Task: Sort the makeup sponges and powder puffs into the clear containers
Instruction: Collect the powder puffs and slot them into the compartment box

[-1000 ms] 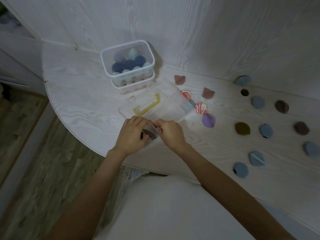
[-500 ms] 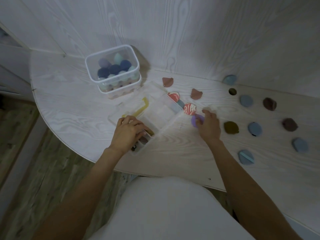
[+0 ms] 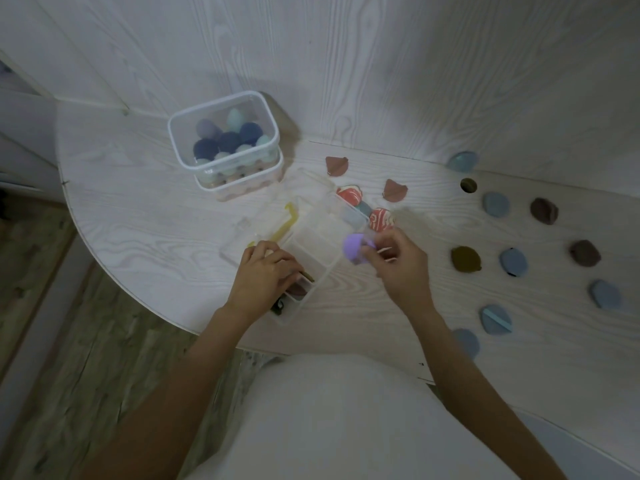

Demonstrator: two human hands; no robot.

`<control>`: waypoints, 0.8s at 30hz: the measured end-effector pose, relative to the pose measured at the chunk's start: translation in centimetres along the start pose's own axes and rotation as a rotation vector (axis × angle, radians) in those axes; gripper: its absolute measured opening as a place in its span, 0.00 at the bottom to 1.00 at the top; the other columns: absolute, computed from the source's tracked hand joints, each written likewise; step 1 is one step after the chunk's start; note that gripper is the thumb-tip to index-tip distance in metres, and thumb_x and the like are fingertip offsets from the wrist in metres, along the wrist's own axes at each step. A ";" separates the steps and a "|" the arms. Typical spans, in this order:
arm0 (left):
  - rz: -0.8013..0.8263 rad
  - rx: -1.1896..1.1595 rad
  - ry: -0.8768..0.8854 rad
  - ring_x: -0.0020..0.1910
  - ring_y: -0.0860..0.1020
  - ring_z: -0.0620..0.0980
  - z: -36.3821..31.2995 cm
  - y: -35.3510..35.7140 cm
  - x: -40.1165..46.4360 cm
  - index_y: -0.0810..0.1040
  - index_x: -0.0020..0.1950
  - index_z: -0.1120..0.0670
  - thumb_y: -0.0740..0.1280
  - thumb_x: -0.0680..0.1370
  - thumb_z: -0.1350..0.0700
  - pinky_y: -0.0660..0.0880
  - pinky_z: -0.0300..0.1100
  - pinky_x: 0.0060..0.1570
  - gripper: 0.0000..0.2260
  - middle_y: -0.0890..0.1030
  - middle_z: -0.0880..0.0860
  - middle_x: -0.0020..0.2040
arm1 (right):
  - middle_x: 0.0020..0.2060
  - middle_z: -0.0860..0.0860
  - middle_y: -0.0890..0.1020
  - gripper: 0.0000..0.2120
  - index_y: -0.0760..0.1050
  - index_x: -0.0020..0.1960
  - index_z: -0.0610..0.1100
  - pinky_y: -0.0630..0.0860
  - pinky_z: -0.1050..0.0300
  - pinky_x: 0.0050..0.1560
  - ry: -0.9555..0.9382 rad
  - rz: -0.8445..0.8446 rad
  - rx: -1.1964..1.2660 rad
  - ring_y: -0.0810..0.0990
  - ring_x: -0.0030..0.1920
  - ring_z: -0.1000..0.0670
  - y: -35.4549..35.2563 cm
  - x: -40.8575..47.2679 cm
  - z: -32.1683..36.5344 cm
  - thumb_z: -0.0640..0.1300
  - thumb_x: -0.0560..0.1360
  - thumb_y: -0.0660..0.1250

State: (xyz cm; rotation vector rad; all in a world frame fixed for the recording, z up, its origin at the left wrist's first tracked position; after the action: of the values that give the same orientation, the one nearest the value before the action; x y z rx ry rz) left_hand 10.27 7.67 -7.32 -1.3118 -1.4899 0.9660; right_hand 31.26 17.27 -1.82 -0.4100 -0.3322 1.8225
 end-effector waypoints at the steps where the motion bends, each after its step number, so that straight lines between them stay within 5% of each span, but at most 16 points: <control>1: 0.001 -0.005 0.002 0.52 0.69 0.50 0.1 0.0 -0.1 0.84 0.45 0.47 0.60 0.75 0.45 0.65 0.46 0.49 0.14 0.82 0.45 0.46 | 0.29 0.58 0.79 0.06 0.74 0.39 0.46 0.77 0.56 0.35 -0.020 0.056 0.001 0.79 0.31 0.56 1.3 -0.3 0.9 0.41 0.71 0.71; 5: 0.028 -0.003 0.021 0.53 0.70 0.51 0.4 0.1 -0.3 0.83 0.47 0.46 0.59 0.75 0.45 0.63 0.44 0.50 0.13 0.80 0.47 0.50 | 0.31 0.51 0.80 0.10 0.73 0.37 0.44 0.73 0.55 0.30 -0.192 0.154 -0.265 0.78 0.30 0.50 6.2 -0.6 1.5 0.46 0.73 0.69; 8: 0.004 -0.004 0.034 0.53 0.71 0.51 0.2 -0.1 -0.5 0.83 0.48 0.48 0.60 0.75 0.47 0.64 0.44 0.49 0.13 0.81 0.47 0.48 | 0.31 0.47 0.78 0.11 0.73 0.37 0.42 0.57 0.63 0.23 -0.343 0.130 -0.569 0.76 0.29 0.46 7.7 -0.4 0.7 0.47 0.73 0.68; 11: -0.001 0.009 0.018 0.52 0.71 0.51 0.0 -0.2 -0.6 0.82 0.49 0.51 0.60 0.74 0.48 0.64 0.44 0.49 0.13 0.82 0.48 0.45 | 0.30 0.47 0.76 0.09 0.75 0.34 0.43 0.47 0.68 0.27 -0.450 0.091 -0.778 0.74 0.27 0.47 8.4 -0.3 0.9 0.44 0.68 0.73; 17: 0.037 -0.022 -0.068 0.54 0.72 0.54 -0.8 -0.4 -0.7 0.77 0.58 0.51 0.59 0.72 0.48 0.67 0.47 0.49 0.17 0.81 0.50 0.48 | 0.29 0.49 0.76 0.10 0.76 0.32 0.44 0.60 0.63 0.26 -0.569 0.004 -0.852 0.74 0.28 0.50 8.8 -0.6 -0.1 0.43 0.64 0.77; 24: -0.031 0.014 -0.148 0.54 0.73 0.57 -1.9 0.5 -1.1 0.82 0.50 0.52 0.58 0.76 0.49 0.71 0.49 0.47 0.14 0.81 0.51 0.47 | 0.31 0.50 0.78 0.05 0.84 0.37 0.48 0.68 0.57 0.36 -0.640 0.130 -0.728 0.75 0.34 0.48 8.2 -0.4 -1.3 0.47 0.69 0.72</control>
State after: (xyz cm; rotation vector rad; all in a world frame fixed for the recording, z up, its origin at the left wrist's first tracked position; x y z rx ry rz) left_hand 12.28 6.65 -7.43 -1.2261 -1.6080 1.0707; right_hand 24.86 14.62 -6.40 -0.3294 -1.4597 1.8808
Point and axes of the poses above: each hand's wrist, its own x-axis towards the middle knuckle, its own y-axis out of the palm, z = x × y, the point moved 2 cm from there along x, towards the middle knuckle
